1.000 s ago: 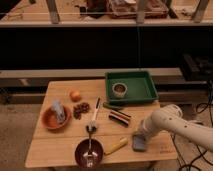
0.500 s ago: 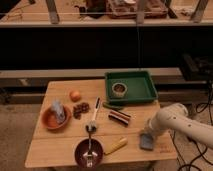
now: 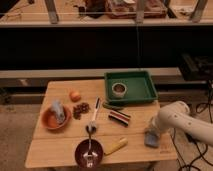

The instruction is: Wipe table surface with sponge

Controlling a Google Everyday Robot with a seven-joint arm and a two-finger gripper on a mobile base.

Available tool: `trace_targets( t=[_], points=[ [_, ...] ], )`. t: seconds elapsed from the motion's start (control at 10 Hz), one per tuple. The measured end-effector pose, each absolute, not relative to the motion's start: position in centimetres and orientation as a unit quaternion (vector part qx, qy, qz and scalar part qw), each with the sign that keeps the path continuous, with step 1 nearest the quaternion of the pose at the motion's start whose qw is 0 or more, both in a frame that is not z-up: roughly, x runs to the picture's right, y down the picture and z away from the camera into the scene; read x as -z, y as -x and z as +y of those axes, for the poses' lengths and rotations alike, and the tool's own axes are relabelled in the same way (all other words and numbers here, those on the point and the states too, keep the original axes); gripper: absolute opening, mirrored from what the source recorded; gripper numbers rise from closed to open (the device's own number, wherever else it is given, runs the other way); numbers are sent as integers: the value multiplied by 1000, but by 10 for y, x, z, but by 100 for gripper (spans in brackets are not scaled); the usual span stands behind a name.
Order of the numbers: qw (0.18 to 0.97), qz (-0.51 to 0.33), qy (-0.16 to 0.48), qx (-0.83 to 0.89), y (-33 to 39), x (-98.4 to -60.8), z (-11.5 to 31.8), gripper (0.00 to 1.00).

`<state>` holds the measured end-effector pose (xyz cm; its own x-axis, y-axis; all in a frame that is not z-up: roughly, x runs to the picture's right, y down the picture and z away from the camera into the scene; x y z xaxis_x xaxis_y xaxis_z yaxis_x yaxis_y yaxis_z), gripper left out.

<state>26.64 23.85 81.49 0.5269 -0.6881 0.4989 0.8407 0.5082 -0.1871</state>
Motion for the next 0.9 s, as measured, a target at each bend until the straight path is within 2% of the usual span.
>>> trace_targets(
  t=[0.9],
  points=[
    [844,-195,196,459,-255,-829,222,0]
  ],
)
